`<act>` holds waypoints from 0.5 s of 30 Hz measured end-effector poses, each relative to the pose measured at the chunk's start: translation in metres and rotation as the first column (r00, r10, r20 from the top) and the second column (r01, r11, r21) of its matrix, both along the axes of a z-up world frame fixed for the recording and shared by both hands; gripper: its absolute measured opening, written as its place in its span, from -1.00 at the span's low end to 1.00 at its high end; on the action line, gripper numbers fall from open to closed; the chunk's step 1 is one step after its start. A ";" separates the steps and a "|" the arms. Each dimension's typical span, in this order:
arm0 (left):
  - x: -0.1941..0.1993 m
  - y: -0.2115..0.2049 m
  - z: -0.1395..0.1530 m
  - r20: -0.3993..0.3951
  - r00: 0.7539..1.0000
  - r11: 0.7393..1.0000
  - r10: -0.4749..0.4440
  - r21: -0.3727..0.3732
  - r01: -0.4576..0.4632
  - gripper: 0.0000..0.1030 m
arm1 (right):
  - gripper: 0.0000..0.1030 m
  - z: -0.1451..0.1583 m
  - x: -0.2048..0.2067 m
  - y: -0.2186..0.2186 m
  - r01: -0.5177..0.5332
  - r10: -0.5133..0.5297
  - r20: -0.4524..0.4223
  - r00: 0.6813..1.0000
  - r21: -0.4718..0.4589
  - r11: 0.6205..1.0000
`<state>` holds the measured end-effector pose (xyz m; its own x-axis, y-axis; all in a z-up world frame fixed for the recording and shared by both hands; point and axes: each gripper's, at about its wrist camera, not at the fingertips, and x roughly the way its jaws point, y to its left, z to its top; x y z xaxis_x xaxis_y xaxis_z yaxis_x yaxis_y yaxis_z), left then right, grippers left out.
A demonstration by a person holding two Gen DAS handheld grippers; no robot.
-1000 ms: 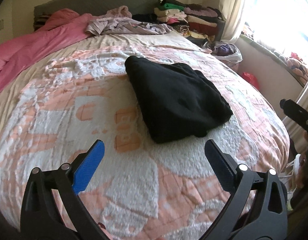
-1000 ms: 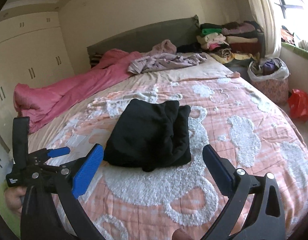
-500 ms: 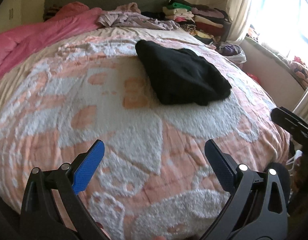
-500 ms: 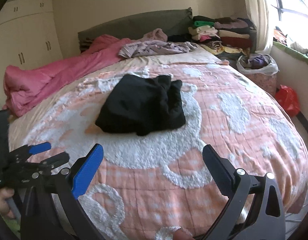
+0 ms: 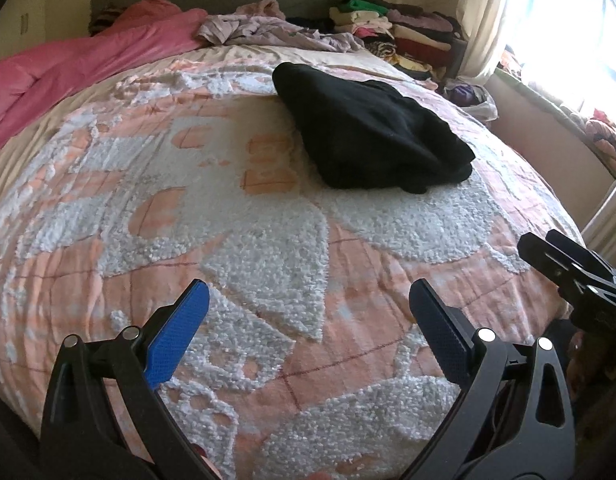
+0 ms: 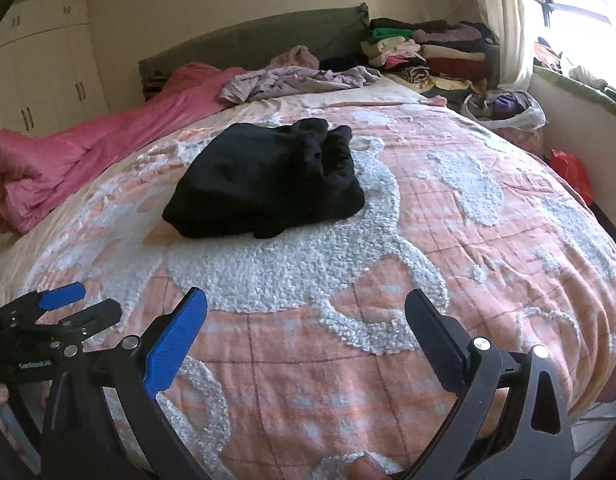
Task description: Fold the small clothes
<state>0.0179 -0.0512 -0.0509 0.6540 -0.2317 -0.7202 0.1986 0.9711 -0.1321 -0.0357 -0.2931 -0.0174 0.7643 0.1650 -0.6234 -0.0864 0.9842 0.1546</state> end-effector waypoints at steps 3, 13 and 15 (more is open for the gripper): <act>0.000 0.002 0.001 0.003 1.000 1.000 0.006 -0.003 -0.006 0.82 | 0.92 0.001 0.000 0.001 -0.003 0.003 0.004 1.000 0.000 1.000; 0.000 0.006 0.007 0.007 1.000 1.000 0.024 -0.003 -0.024 0.82 | 0.92 0.002 0.000 0.001 -0.005 0.005 0.006 1.000 0.001 1.000; 0.000 0.006 0.008 0.006 1.000 1.000 0.025 -0.002 -0.025 0.82 | 0.92 0.002 0.000 0.001 -0.003 0.003 0.005 1.000 -0.001 1.000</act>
